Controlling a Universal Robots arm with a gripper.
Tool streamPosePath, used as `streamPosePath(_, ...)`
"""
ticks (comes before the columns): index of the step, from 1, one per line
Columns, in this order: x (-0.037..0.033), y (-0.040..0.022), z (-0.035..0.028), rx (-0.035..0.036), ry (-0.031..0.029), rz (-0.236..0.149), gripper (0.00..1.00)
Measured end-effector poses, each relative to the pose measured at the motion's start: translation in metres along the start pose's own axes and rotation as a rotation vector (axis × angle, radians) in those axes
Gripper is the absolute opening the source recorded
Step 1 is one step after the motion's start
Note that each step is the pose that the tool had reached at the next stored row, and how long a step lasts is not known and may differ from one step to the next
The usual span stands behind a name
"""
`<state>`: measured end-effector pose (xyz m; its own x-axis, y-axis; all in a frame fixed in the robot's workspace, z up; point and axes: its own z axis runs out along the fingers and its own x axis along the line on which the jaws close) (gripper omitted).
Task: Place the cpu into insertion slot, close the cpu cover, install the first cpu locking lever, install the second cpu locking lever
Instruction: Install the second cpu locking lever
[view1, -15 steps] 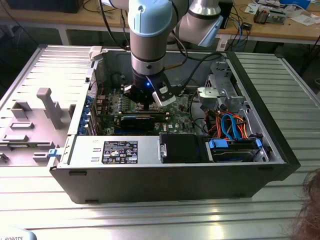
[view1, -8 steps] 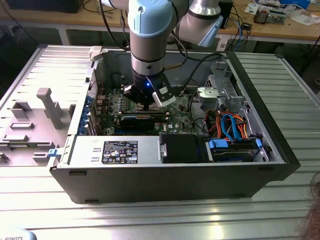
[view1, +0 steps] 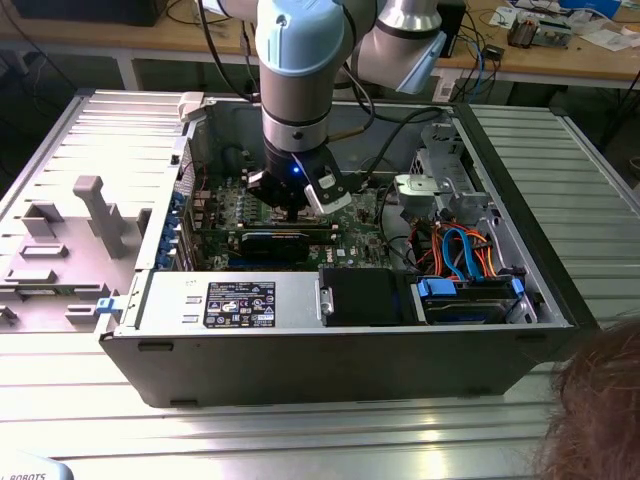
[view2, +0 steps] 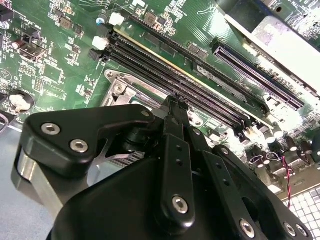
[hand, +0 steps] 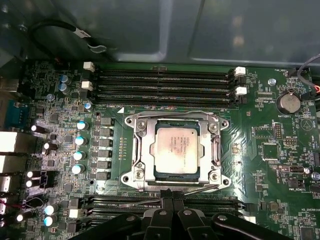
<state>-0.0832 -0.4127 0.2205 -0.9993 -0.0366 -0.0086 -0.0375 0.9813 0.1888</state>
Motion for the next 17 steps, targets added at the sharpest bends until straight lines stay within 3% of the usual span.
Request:
streamPosePath(10, 0.0017, 0.0004, 0.0011, -0.0004, -0.0001, 0.000, 0.11)
streamPosePath(14, 0.0085, 0.0003, 0.0029, -0.0039, -0.0001, 0.000, 0.11)
streamPosePath(17, 0.0185, 0.0001, 0.0062, -0.0136, -0.0003, -0.001, 0.11)
